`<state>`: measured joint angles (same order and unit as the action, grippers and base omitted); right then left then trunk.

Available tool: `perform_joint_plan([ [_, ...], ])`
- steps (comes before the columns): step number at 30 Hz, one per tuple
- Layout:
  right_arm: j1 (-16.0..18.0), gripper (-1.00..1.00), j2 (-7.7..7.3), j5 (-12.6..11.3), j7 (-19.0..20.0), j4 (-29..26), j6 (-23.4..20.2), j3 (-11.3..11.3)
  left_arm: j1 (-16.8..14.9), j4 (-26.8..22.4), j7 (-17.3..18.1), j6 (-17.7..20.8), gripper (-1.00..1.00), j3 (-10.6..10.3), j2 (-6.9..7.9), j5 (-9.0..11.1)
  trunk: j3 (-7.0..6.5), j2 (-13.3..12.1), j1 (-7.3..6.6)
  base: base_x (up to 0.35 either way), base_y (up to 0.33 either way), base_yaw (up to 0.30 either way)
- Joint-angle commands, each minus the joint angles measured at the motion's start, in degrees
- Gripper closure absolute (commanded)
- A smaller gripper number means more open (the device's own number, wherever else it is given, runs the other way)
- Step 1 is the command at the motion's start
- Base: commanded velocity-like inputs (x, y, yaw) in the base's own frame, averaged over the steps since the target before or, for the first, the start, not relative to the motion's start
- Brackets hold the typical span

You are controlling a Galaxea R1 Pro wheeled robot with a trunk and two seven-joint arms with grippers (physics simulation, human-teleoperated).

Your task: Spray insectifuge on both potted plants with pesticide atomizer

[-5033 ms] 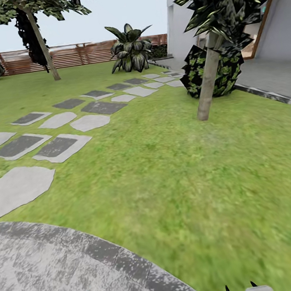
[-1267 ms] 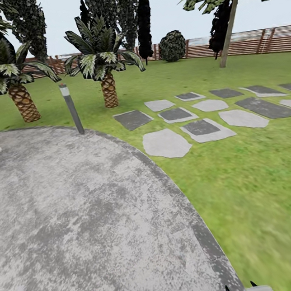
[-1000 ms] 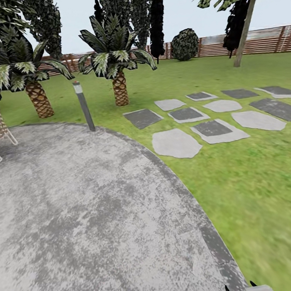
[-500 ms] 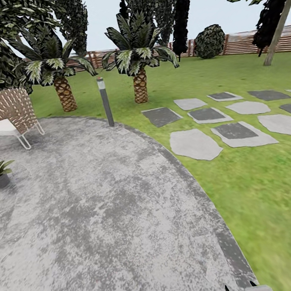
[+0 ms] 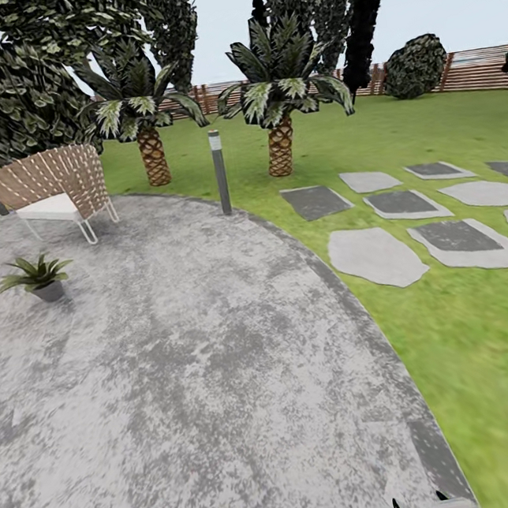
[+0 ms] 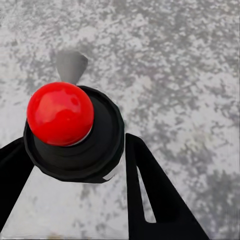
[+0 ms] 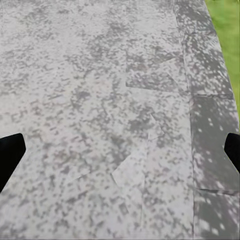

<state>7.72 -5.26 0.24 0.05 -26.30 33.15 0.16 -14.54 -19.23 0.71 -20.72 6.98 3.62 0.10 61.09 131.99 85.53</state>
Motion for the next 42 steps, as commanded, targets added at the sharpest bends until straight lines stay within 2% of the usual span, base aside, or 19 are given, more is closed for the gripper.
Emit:
perform_joint_plan([
  [1, 0.01, -1.00, -0.02, 0.04, 0.02, 0.02, 0.16, 0.02, -0.05, 0.07, 0.08, -0.19, 1.00, 0.14, -0.02, 0.03, 0.04, 0.02, -0.01, 0.000, 0.000, 0.280],
  [10, 0.01, -1.00, -0.02, 0.11, 0.03, 0.02, 0.16, 0.02, -0.05, 0.07, 0.08, -0.19, 1.00, 0.14, -0.02, 0.11, 0.04, 0.02, -0.01, 0.067, 0.051, 0.280],
  [22, 0.01, -1.00, -0.02, 0.03, 0.04, 0.01, 0.16, -0.03, -0.05, 0.07, 0.08, -0.19, 1.00, 0.14, -0.08, 0.09, 0.04, 0.02, -0.01, 0.189, 0.238, 0.119],
  [42, 0.01, -1.00, -0.02, 0.06, 0.04, 0.02, 0.16, 0.02, -0.05, 0.07, 0.08, -0.19, 1.00, 0.14, -0.11, 0.08, 0.04, 0.02, -0.01, 0.238, 0.217, 0.271],
])
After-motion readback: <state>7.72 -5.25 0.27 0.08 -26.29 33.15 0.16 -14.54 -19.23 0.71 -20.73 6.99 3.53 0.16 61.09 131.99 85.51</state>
